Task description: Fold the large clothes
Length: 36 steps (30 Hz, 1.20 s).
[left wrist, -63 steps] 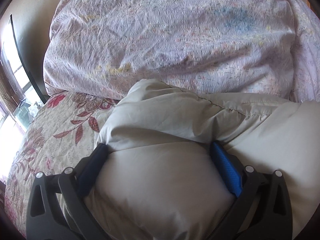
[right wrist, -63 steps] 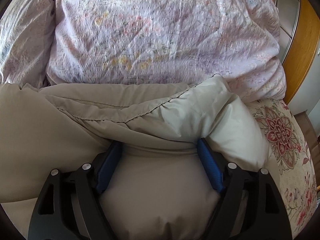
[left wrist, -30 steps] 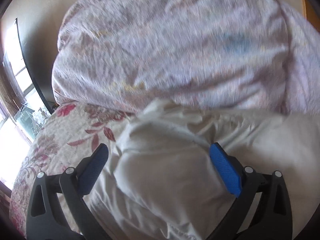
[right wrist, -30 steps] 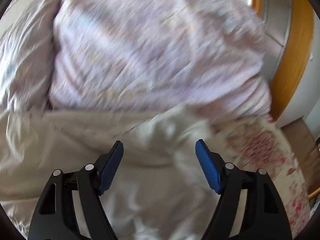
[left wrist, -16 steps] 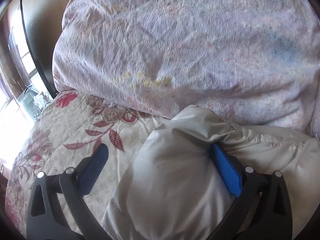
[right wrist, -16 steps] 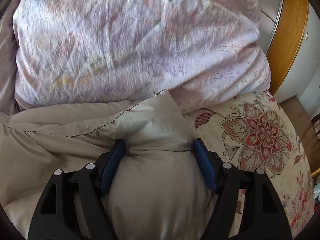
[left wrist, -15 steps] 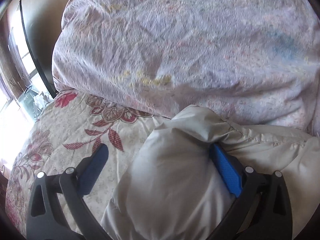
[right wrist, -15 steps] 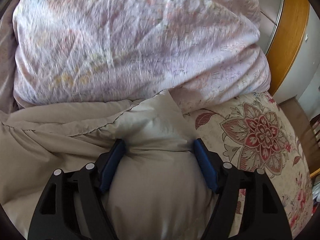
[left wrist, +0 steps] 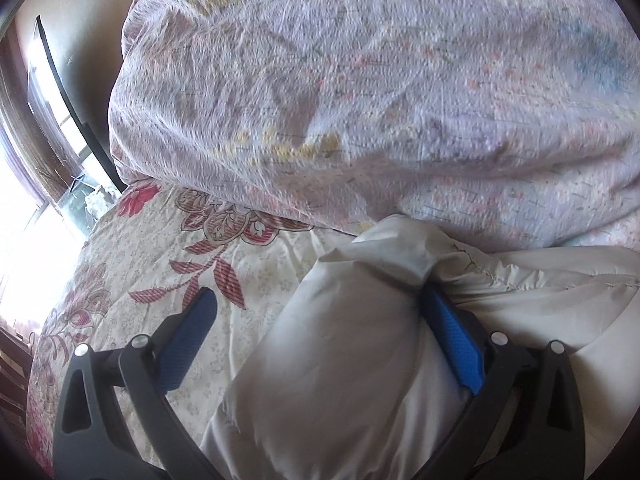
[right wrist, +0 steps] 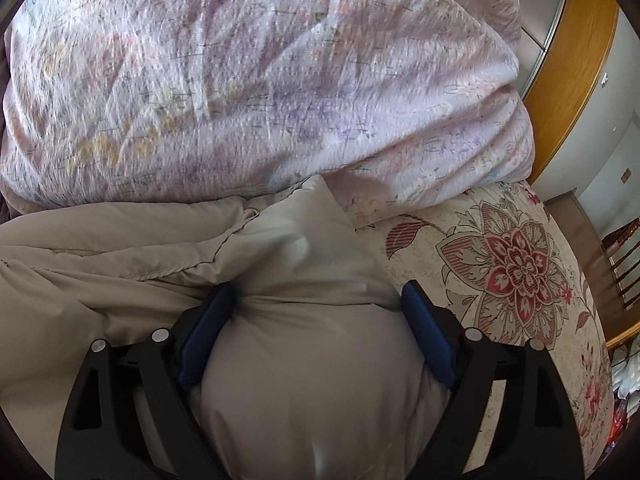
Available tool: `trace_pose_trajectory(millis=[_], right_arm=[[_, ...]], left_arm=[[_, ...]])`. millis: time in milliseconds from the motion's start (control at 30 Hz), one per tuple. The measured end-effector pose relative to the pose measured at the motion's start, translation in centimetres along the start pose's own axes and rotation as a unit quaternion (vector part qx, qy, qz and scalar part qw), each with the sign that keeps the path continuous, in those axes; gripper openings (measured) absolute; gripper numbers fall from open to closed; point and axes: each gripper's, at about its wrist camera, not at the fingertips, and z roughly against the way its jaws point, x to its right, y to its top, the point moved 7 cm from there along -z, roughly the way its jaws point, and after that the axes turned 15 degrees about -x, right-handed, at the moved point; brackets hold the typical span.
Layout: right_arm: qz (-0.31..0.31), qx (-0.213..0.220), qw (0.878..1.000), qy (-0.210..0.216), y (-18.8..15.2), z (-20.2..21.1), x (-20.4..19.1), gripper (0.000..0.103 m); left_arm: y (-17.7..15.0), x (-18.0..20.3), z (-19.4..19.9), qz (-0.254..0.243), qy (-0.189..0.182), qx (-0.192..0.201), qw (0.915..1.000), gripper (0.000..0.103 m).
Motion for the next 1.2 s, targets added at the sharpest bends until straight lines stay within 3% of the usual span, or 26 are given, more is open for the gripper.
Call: trace_pose_trajectory(millis=[267,733,900,933,1133,1200], right_arm=[[-0.008,0.001,1.0,0.007,0.1,-0.1,0.2,0.086],[-0.027,-0.002,0.999,0.034,0.1,-0.6,0.9,0.087],[-0.05,0.02,0.997,0.056,-0.7,0.5,2.2,0.087],[-0.058,0.02,0.996,0.063,-1.1,0.8,2.7,0.087],[-0.1,0.019,0.983,0.152,-7.1,5.3,6.2,0.086],[-0.11,0.021,0.977,0.179,-9.6,7.4,7.5,0.086]], left_arm=[[-0.1,0.1,0.3,0.006,-0.013,-0.003,0.9999,0.101],[0.2,-2.7,-1.6,0.032,-0.069,-0.017,0.997,0.101],[-1.1,-4.2,-0.4,0.032,-0.054,-0.007,0.998,0.101],[-1.7,-4.5,0.4,0.029,-0.059,-0.005,0.9978,0.101],[-7.7,-7.2,6.3,0.009,-0.174,-0.003,0.9847,0.1],[-9.6,-7.8,8.5,0.003,-0.192,0.007,0.9814,0.1]])
